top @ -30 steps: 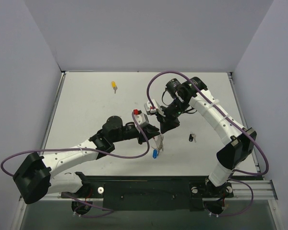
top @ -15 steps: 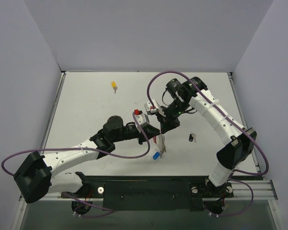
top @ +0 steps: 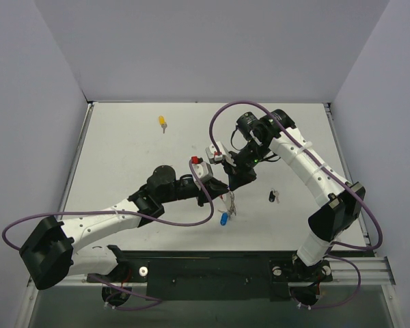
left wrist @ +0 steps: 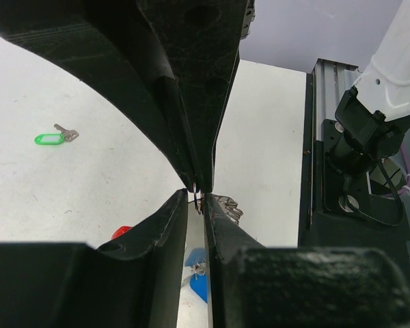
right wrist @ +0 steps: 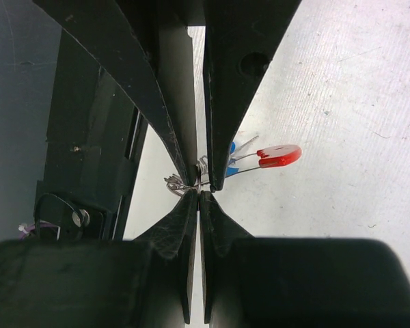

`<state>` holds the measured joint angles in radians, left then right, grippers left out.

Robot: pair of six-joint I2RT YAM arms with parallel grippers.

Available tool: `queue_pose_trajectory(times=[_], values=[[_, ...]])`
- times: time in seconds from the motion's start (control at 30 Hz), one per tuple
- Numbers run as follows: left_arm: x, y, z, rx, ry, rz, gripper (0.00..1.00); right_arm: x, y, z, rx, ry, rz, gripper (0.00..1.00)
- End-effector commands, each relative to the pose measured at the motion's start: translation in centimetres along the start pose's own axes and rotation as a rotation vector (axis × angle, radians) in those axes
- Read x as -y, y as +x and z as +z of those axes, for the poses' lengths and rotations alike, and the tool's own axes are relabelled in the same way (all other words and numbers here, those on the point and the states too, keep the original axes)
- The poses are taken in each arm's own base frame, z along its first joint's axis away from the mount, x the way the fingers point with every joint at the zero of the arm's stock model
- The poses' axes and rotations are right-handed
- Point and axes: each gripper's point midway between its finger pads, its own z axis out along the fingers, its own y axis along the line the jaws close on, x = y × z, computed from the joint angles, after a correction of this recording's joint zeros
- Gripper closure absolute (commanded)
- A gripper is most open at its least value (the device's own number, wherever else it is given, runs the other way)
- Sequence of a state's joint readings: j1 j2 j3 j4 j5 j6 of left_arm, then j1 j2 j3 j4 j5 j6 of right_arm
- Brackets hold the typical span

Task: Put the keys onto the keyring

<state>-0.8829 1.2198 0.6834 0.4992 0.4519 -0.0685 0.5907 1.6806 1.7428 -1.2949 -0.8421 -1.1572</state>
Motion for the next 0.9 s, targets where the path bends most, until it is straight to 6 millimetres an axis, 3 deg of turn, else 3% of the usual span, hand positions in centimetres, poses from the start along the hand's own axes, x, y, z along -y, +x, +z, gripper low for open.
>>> queue_pose_trajectory(times=[0.0,0.2,0.27,0.6,0.73,0.87], values=[[0.23,-3.58,0.36,0.090,0.003,0.035,0.76,-1.09,-1.24,-0.39,0.042,-0.035,-0.008,1.00],[0.17,-3.55,0.34,0.089,0.002,0.034,0.86,-1.09,-1.24,-0.33,0.041,-0.037,-0.008,1.00],[0.27,-3.71,0.34,0.093,0.005,0.038,1.00,-1.11,-1.26,-0.36,0.041,-0.037,-0.008,1.00],[0.23,-3.64,0.12,0.094,-0.005,0.027,1.00,-1.10,-1.28,-0.30,0.046,-0.042,-0.005,1.00],[0.11,-3.84,-0.11,0.105,-0.018,0.021,0.83,-1.06,-1.33,-0.27,0.046,-0.042,-0.007,1.00],[0.09,-3.77,-0.12,0.104,-0.019,0.019,0.80,-1.09,-1.32,-0.23,0.047,-0.044,-0.003,1.00]])
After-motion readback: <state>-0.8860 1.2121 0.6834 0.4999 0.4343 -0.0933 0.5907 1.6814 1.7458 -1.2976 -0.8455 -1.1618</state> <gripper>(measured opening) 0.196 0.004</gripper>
